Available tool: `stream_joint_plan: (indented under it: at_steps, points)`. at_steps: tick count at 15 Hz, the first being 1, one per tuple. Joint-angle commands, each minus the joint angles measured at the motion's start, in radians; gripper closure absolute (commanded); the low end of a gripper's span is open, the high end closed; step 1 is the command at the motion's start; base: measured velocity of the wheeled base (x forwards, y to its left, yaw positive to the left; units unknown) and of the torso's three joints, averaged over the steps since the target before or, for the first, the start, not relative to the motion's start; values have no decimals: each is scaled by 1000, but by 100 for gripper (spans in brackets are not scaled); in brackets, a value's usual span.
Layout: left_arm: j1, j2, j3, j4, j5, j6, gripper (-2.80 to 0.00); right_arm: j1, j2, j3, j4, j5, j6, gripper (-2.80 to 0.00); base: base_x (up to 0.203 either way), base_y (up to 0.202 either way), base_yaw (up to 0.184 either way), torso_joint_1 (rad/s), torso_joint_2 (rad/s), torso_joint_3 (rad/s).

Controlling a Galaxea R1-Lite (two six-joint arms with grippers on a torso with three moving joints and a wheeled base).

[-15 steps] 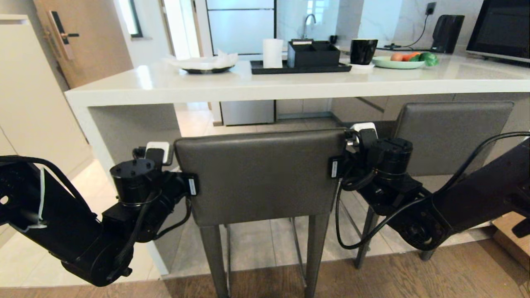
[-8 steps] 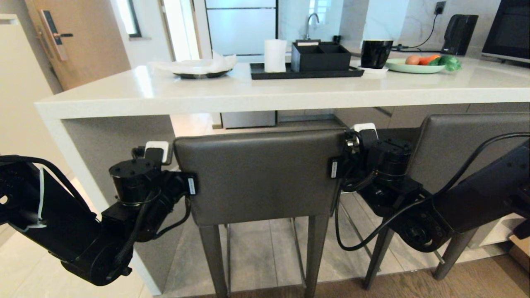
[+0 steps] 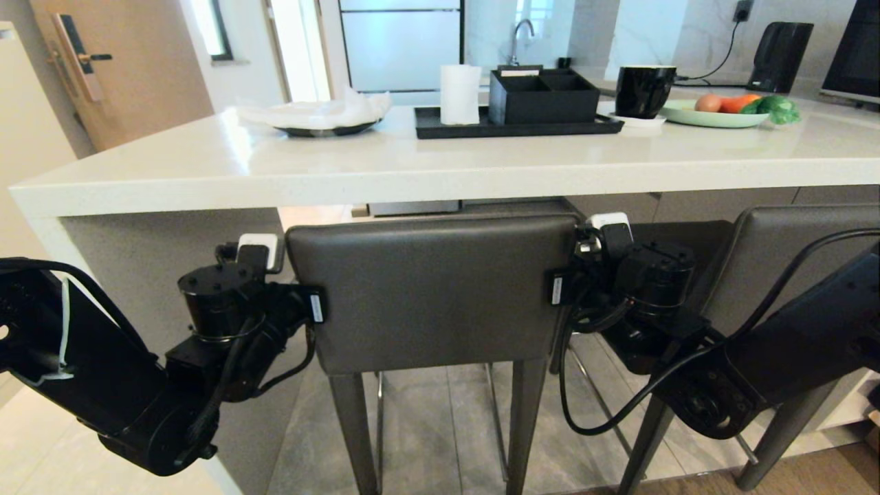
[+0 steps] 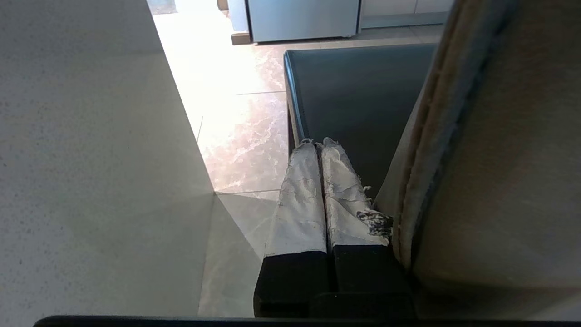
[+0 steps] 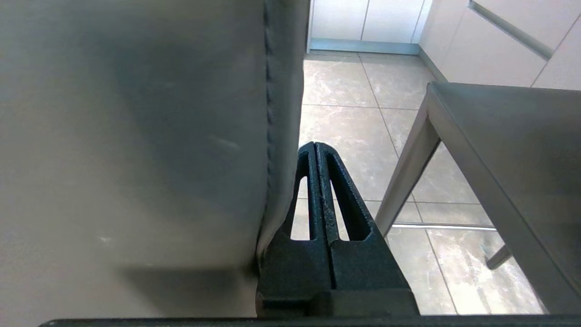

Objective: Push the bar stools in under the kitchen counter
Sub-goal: Push the gray chair back under the dining table

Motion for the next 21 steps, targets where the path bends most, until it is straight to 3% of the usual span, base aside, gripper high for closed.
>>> stream_joint_plan:
  at_steps: [1,11,15,21]
  points:
    - [0,-7,10,-7,2,2,0,23,-1,16,-5,-1,-2,0,0,0,0,0,0,0]
    - [15,-82,32,-6,1,2,0,44,104,-132,7,-1,-7,0,0,0,0,0,0,0]
    - [94,-80,32,-4,-24,5,0,110,108,-139,12,-4,-7,0,0,0,0,0,0,0]
    - [110,-82,58,-4,-38,25,0,140,119,-139,12,-4,-7,0,0,0,0,0,0,0]
